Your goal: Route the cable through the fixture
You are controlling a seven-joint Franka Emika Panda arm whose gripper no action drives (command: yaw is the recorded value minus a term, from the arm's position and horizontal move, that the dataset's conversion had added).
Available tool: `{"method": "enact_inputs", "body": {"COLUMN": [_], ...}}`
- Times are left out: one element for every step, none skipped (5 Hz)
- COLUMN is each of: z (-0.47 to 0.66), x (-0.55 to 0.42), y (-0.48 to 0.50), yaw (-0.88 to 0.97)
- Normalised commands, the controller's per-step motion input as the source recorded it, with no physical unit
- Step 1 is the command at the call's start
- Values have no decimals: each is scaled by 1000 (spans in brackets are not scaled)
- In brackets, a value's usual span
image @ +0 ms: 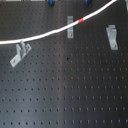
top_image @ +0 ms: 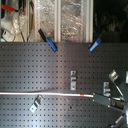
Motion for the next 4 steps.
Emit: {"method": "enact_inputs", "body": {"z": [1, 61, -1, 0], "x": [3, -178, -314, 10], "y": [37, 106, 42, 39], "yaw": [0, 414, 460, 0]}}
